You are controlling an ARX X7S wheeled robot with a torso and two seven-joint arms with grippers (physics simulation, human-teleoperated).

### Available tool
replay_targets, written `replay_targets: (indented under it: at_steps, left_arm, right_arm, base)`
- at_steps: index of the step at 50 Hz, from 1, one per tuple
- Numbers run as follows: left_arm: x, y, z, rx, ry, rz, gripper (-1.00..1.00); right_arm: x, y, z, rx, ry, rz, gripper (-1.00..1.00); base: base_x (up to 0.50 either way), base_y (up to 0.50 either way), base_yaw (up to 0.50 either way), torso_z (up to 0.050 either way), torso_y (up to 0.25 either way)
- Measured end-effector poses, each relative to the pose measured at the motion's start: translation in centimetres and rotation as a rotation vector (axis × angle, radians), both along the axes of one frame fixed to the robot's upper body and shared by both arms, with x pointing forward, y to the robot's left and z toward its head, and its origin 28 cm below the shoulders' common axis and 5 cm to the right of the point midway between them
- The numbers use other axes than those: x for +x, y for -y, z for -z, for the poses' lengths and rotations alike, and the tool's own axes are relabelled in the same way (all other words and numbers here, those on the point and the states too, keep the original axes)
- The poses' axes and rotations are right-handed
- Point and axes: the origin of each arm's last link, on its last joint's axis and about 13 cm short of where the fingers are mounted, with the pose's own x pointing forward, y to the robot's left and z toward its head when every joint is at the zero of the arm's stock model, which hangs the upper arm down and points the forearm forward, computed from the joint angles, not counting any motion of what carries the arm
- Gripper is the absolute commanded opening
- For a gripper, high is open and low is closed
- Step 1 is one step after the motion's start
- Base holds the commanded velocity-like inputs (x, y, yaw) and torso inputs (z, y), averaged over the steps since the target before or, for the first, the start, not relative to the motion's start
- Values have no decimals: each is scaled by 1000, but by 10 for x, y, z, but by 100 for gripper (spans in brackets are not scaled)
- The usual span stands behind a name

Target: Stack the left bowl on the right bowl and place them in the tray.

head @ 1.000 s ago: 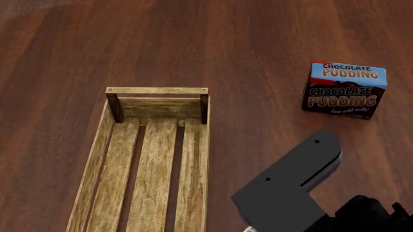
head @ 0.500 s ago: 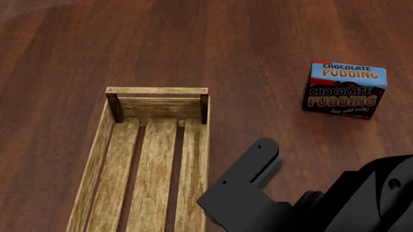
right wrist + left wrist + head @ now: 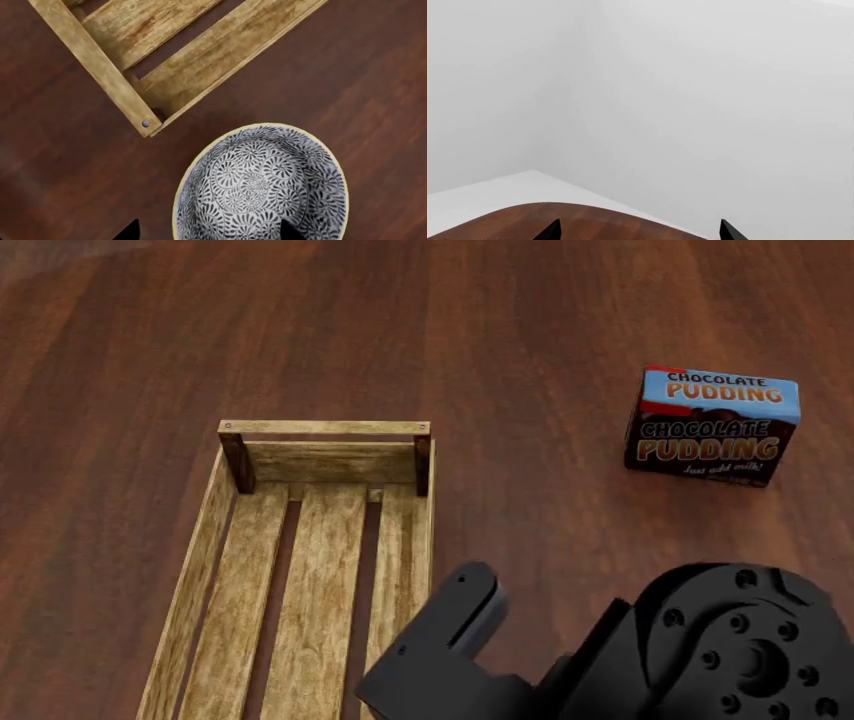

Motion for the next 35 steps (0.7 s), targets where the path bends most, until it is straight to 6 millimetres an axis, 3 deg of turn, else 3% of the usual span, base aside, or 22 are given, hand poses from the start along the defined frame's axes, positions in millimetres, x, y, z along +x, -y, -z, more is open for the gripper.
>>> replay_targets:
  at_steps: [35]
  left_arm:
    - [-1,0,0,-7,8,13,100]
  right_arm:
    - [13,-6,44,-68,-78,-21,100]
  base:
    - [0,0,0,0,0]
